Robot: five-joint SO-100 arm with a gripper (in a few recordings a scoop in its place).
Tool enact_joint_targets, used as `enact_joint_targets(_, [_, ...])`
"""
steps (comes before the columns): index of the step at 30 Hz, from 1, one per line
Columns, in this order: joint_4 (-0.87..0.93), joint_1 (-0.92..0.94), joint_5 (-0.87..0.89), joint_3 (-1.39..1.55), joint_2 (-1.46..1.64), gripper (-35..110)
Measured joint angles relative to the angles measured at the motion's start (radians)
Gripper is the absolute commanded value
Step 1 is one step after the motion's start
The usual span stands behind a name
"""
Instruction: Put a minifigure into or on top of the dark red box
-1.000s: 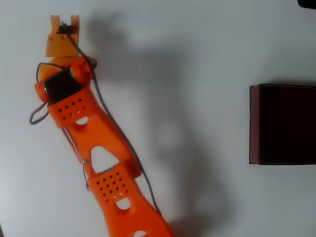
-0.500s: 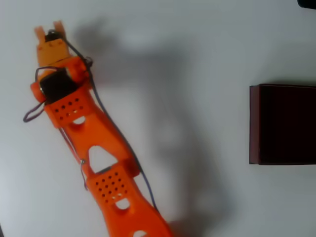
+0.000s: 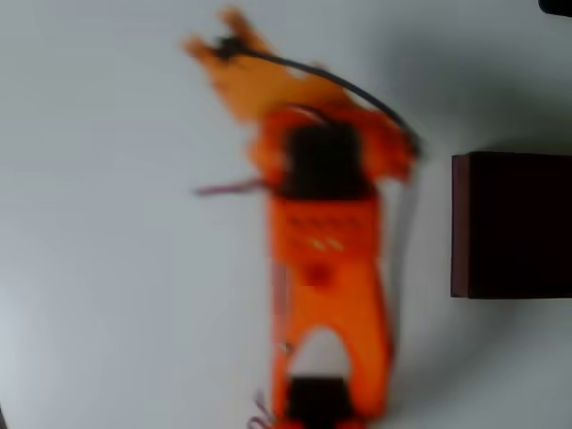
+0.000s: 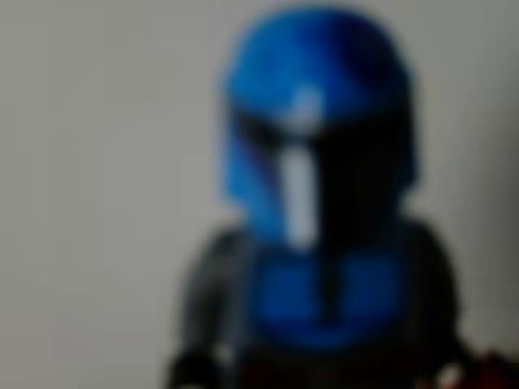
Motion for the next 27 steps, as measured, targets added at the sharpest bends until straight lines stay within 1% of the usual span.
enact_joint_targets(5, [-0.049, 0.284, -0.186, 0.330, 0.331, 0])
enact_joint_targets(8, [-0.114, 0.419, -0.256, 0.468, 0.426, 0])
enact_joint_targets(12, [-0.273, 0.568, -0.296, 0.686, 0.492, 0])
enact_joint_targets(15, [-0.393, 0.612, -0.302, 0.811, 0.483, 0])
enact_joint_targets(19, [-0.503, 0.634, -0.302, 0.839, 0.390, 0])
enact_joint_targets(22, [-0.540, 0.652, -0.302, 0.841, 0.310, 0])
enact_joint_targets(27, [-0.561, 0.660, -0.302, 0.815, 0.193, 15])
